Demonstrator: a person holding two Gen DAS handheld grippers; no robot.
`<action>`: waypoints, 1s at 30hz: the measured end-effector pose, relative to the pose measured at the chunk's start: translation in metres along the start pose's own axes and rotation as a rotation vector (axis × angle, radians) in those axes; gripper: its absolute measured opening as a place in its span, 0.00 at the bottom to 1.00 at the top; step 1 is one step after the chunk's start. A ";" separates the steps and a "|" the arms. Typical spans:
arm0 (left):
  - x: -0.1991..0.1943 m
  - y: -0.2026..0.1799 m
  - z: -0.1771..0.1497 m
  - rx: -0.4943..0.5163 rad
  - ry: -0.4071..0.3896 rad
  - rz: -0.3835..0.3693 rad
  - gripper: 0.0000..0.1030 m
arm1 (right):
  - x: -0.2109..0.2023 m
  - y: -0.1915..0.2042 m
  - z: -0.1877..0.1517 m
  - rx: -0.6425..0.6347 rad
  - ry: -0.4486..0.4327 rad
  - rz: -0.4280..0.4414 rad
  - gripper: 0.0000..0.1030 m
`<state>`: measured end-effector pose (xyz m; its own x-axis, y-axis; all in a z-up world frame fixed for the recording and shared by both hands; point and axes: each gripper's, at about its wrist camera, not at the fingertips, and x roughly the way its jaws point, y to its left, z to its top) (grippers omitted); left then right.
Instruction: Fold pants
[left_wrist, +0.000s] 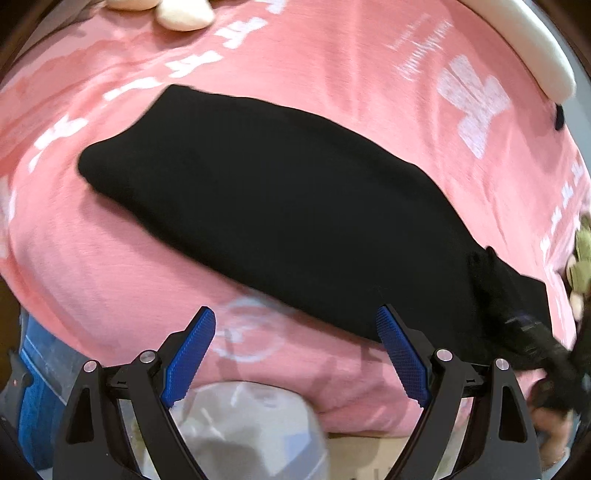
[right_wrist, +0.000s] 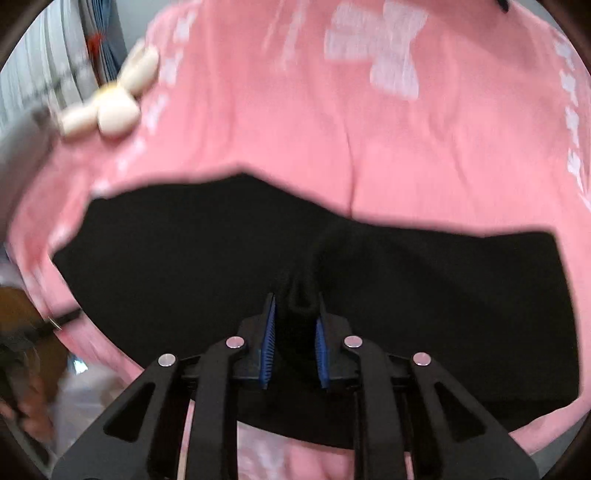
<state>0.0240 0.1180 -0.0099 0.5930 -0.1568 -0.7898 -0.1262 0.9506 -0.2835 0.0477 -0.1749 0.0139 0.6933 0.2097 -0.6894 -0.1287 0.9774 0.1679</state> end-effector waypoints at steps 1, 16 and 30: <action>-0.001 0.005 0.001 -0.008 -0.003 0.000 0.84 | -0.009 0.006 0.008 0.004 -0.026 0.033 0.17; -0.003 0.127 0.059 -0.430 -0.143 -0.028 0.84 | -0.024 0.030 -0.011 0.019 -0.059 -0.024 0.59; -0.012 0.074 0.097 -0.314 -0.258 -0.086 0.14 | -0.043 -0.047 -0.053 0.257 -0.066 -0.059 0.60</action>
<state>0.0843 0.2165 0.0309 0.7867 -0.1219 -0.6052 -0.2805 0.8027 -0.5263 -0.0136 -0.2287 -0.0015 0.7401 0.1421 -0.6574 0.0918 0.9469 0.3081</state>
